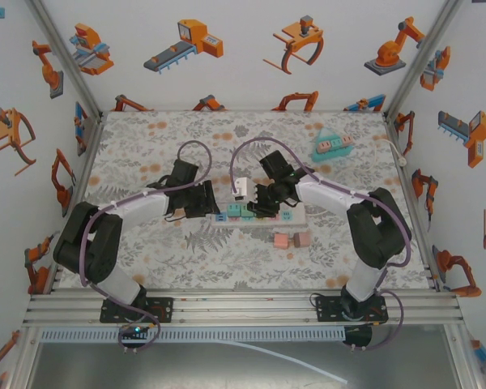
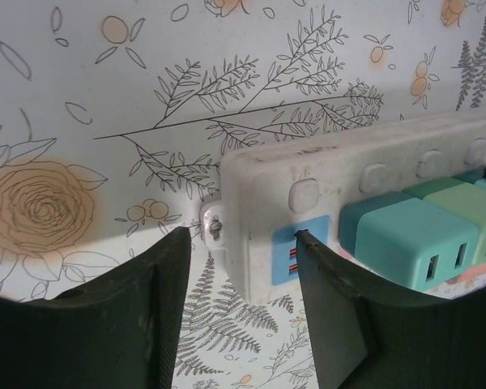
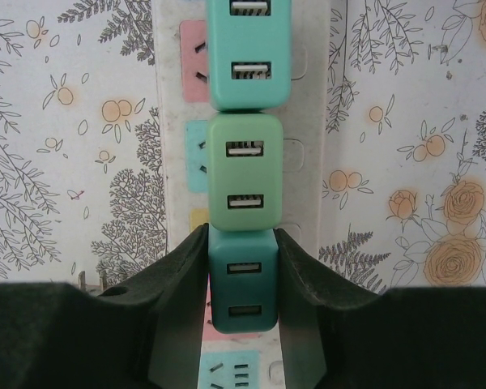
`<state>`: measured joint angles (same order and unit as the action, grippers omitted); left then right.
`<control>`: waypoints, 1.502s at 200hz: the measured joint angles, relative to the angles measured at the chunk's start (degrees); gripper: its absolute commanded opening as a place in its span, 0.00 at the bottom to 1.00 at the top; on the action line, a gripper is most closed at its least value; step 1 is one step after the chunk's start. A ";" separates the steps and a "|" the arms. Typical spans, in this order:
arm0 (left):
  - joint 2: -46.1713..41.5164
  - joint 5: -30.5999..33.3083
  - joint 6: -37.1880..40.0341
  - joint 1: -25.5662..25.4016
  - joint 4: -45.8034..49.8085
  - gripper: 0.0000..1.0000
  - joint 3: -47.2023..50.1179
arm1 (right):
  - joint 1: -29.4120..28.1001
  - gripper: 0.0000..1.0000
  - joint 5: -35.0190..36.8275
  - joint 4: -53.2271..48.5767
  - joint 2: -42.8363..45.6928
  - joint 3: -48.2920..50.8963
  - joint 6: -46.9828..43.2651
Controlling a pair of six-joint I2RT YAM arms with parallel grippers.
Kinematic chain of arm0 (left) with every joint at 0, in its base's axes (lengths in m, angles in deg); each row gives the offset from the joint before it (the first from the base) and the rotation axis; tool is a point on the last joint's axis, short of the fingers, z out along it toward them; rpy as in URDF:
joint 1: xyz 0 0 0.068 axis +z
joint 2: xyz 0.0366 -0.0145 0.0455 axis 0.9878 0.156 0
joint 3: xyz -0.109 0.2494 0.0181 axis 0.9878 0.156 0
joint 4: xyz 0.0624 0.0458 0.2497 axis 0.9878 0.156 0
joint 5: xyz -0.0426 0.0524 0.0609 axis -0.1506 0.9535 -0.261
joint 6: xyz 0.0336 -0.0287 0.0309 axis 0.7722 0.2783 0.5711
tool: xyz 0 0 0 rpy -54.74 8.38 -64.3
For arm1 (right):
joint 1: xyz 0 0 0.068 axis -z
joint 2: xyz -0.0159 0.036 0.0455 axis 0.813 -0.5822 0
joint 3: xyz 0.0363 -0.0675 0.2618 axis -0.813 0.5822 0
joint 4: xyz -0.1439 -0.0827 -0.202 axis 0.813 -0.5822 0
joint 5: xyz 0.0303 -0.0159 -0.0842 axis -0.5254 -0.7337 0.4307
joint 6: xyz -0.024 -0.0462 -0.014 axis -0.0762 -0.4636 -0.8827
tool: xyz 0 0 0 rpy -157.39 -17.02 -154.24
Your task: Pull the plug off the socket
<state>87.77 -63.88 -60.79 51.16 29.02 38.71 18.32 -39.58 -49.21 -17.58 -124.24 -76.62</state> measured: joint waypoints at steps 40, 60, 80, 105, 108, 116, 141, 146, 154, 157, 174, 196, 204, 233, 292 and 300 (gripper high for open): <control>0.61 -1.86 0.02 -0.61 0.09 0.50 -0.02 | 0.00 0.35 0.00 0.00 -0.07 0.00 0.02; 1.05 -1.92 0.02 -0.63 0.28 0.50 -0.22 | 0.00 0.35 -0.04 0.00 -0.13 0.00 0.04; 1.51 -1.92 0.04 -0.68 0.59 0.49 -0.74 | 0.00 0.35 -0.04 0.00 -0.17 0.00 0.17; 1.75 -1.51 0.44 -1.25 1.73 0.46 -1.60 | 0.00 0.33 -0.07 -0.02 -0.17 -0.02 0.22; 1.86 -1.42 0.63 -1.36 1.99 0.45 -1.79 | 0.00 0.33 -0.07 -0.04 -0.17 -0.02 0.22; 2.16 -1.31 1.03 -1.64 2.71 0.44 -2.47 | 0.00 0.33 -0.07 -0.04 -0.17 -0.02 0.22; 2.97 -0.81 2.40 -2.34 4.52 0.43 -4.09 | 0.00 0.31 -0.07 -0.09 -0.17 -0.04 0.22; 3.08 -0.79 2.58 -2.36 4.72 0.43 -4.28 | 0.00 0.30 -0.07 -0.09 -0.17 -0.04 0.22; 3.23 -0.83 2.75 -2.36 5.01 0.43 -4.48 | 0.00 0.30 -0.07 -0.09 -0.20 -0.04 0.22; 3.30 -0.83 2.78 -2.36 5.09 0.43 -4.57 | 0.00 0.29 -0.09 -0.09 -0.20 -0.04 0.22; 3.54 -0.83 2.95 -2.38 5.57 0.43 -4.94 | 0.00 0.27 -0.11 -0.20 -0.26 -0.15 0.22; 3.80 -0.79 3.13 -2.43 6.03 0.43 -5.29 | 0.00 0.25 -0.13 -0.42 -0.28 -0.31 0.22; 3.87 -0.66 3.21 -2.45 6.23 0.43 -5.40 | 0.00 0.24 -0.13 -0.52 -0.37 -0.44 0.24; 3.96 0.00 3.39 -2.51 6.34 0.43 -5.49 | 0.02 0.21 -0.15 -1.01 -0.39 -0.74 0.24; 4.22 0.90 3.48 -3.50 5.75 0.43 -5.49 | 0.33 0.16 -0.17 -3.87 -0.42 -2.36 0.72; 4.33 0.94 3.52 -3.52 5.75 0.43 -5.53 | 0.33 0.16 -0.26 -4.52 -0.42 -2.97 0.85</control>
<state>92.10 -62.94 -57.27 47.64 34.77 33.18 18.65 -39.84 -53.73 -18.00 -127.21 -75.77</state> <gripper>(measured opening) 0.435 0.342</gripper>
